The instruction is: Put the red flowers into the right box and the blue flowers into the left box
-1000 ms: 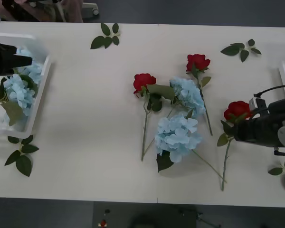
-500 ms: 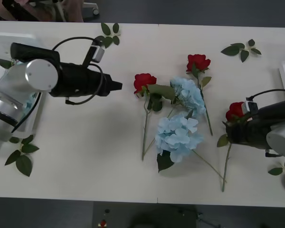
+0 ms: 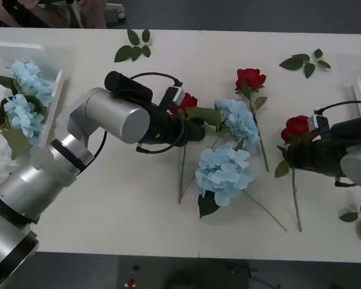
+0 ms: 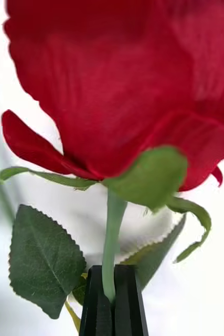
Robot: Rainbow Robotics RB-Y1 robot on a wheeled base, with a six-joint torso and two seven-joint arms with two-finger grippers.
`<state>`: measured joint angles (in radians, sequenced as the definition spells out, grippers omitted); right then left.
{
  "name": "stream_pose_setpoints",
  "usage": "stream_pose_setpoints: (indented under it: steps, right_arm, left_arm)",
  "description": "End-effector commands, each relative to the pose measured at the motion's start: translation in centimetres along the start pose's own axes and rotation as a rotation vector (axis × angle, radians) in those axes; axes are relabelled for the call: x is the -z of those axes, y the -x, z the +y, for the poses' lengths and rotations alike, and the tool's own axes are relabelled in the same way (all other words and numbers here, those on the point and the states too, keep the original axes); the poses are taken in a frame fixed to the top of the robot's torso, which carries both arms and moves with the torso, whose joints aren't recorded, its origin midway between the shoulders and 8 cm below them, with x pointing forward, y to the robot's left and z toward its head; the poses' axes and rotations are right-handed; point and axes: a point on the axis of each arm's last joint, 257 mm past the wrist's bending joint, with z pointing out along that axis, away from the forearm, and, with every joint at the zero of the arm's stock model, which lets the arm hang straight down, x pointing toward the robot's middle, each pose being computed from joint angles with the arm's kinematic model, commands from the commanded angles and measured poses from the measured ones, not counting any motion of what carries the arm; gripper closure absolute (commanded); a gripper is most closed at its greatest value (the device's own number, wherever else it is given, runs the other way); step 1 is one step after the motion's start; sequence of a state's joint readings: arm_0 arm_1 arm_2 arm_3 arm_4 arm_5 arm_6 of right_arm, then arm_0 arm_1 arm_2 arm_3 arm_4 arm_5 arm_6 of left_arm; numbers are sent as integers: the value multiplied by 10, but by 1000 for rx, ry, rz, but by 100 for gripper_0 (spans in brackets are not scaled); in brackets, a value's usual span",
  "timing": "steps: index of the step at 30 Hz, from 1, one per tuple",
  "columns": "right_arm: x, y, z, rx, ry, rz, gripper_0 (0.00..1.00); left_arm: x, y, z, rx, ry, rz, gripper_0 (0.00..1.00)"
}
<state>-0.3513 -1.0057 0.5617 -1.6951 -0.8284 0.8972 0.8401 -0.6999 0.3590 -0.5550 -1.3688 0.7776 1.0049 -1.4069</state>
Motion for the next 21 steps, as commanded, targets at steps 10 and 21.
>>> stream_pose_setpoints:
  steps: [10, 21]
  right_arm:
    - [155, 157, -24, 158, -147, -139, 100]
    - [191, 220, -166, 284, -426, -113, 100]
  left_arm:
    - [-30, 31, -12, 45, -25, -59, 24]
    - [-44, 22, -25, 47, -54, -25, 79]
